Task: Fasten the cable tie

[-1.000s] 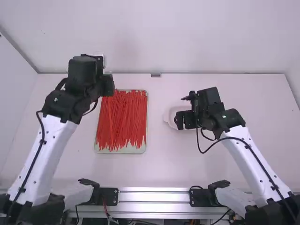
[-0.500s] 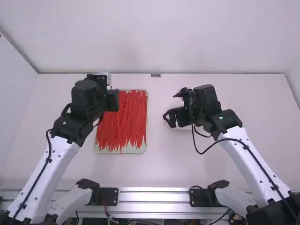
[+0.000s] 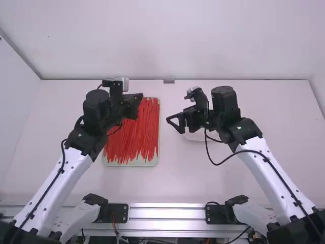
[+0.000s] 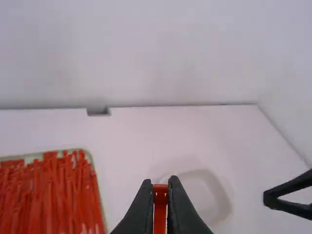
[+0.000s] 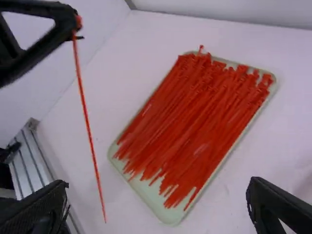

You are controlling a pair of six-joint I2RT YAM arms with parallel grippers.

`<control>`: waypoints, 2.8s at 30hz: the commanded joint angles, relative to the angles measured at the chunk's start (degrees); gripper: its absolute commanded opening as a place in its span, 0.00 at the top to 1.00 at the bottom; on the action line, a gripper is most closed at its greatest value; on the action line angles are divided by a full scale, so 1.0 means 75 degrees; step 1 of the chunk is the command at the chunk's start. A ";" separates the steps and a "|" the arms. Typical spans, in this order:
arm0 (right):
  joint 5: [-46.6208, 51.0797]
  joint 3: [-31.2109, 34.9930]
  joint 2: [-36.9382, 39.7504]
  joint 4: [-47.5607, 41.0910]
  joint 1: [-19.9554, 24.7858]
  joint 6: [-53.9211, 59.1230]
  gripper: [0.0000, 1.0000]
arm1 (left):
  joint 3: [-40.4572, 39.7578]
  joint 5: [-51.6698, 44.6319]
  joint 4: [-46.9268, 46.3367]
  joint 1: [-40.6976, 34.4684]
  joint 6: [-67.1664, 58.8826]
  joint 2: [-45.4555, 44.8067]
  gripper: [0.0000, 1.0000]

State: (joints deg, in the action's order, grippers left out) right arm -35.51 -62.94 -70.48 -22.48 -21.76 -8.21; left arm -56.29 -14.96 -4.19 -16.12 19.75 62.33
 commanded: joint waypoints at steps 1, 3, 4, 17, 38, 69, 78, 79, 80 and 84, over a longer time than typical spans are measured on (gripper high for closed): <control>-0.0452 -0.0085 0.0009 0.0216 -0.0006 -0.0134 0.02 | 0.0058 -0.0143 0.0254 -0.0256 0.0152 0.0079 0.98; -0.0624 -0.0085 0.0009 0.0388 -0.0009 -0.0128 0.02 | 0.0058 -0.0149 0.0475 -0.0358 0.0396 0.0105 0.98; -0.0688 -0.0085 0.0009 0.0472 -0.0012 -0.0134 0.02 | 0.0058 -0.0152 0.0600 -0.0393 0.0574 0.0125 0.98; -0.0425 -0.0085 0.0009 0.0848 -0.0577 -0.0131 0.12 | 0.0058 -0.0863 0.1967 -0.0554 0.2075 0.0163 0.98; -0.0490 -0.0085 0.0009 0.0775 -0.0854 -0.0134 0.69 | 0.0058 -0.0863 0.2340 -0.0799 0.2914 0.0201 0.98; -0.2177 -0.0516 0.0009 0.0772 0.0959 0.0694 1.00 | 0.0055 -0.1702 0.3520 0.0029 0.1988 0.0326 0.23; -0.3418 -0.1110 0.0009 0.0775 0.1874 0.1818 1.00 | -0.0819 -0.4033 0.3491 0.0927 0.1399 0.0484 0.01; -0.3515 -0.1154 0.0009 0.0787 0.1923 0.2008 1.00 | -0.0962 -0.4293 0.3430 0.0901 0.1198 0.0525 0.01; -0.3608 -0.1180 0.0009 0.0833 0.1961 0.2142 1.00 | -0.1087 -0.4500 0.3389 0.0877 0.1090 0.0568 0.01; -0.4409 -0.1212 0.0009 0.1530 0.2171 0.2296 1.00 | -0.1888 -0.5694 0.3337 0.0857 0.0959 0.0973 0.01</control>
State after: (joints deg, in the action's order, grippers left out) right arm -63.07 -69.80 -70.48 -12.10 -6.13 6.52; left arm -67.05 -49.19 20.56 -9.58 29.52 68.55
